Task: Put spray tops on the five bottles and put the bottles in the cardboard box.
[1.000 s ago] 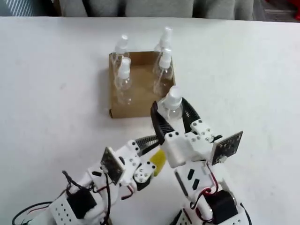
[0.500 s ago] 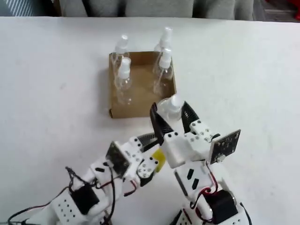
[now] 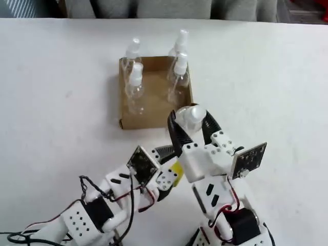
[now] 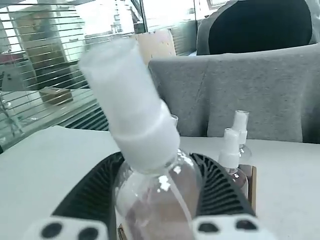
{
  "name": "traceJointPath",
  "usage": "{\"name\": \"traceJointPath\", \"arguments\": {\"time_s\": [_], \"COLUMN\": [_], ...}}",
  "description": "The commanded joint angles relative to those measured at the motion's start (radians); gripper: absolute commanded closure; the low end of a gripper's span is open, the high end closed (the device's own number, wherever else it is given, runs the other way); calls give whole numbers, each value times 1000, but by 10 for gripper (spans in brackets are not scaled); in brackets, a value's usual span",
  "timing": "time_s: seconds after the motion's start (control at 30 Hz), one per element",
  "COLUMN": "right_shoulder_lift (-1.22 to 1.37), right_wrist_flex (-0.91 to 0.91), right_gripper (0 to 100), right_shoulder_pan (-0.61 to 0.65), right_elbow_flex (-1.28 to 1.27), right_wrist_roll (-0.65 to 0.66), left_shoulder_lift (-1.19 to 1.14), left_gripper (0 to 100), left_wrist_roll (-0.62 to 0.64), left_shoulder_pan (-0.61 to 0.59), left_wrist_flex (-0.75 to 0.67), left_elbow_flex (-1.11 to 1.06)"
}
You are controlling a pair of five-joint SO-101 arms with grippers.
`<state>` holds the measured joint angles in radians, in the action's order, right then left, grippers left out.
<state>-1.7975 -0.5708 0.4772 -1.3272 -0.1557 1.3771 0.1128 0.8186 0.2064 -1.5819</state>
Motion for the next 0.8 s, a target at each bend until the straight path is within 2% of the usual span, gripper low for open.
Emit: {"name": "traceJointPath", "arguments": {"time_s": [0.0, 0.17, 0.4, 0.5, 0.77], "right_shoulder_lift": [-2, -1, -1, 1, 257], "right_wrist_flex": [-4, 10, 166, 197, 390], "right_gripper": [984, 984, 984, 984, 984], "right_shoulder_pan": [-13, -42, -68, -68, -99], "right_elbow_flex": [15, -3, -117, -127, -100], "right_wrist_roll": [-2, -2, 58, 60, 60], "left_shoulder_lift": [61, 128, 269, 309, 352], "left_gripper": [980, 980, 980, 980, 980], "left_wrist_roll": [6, 0, -2, -2, -2], "left_shoulder_pan": [-16, -25, -25, -28, -219], "left_wrist_flex": [5, 38, 327, 400, 416], "left_elbow_flex": [37, -17, 43, 63, 68]}}
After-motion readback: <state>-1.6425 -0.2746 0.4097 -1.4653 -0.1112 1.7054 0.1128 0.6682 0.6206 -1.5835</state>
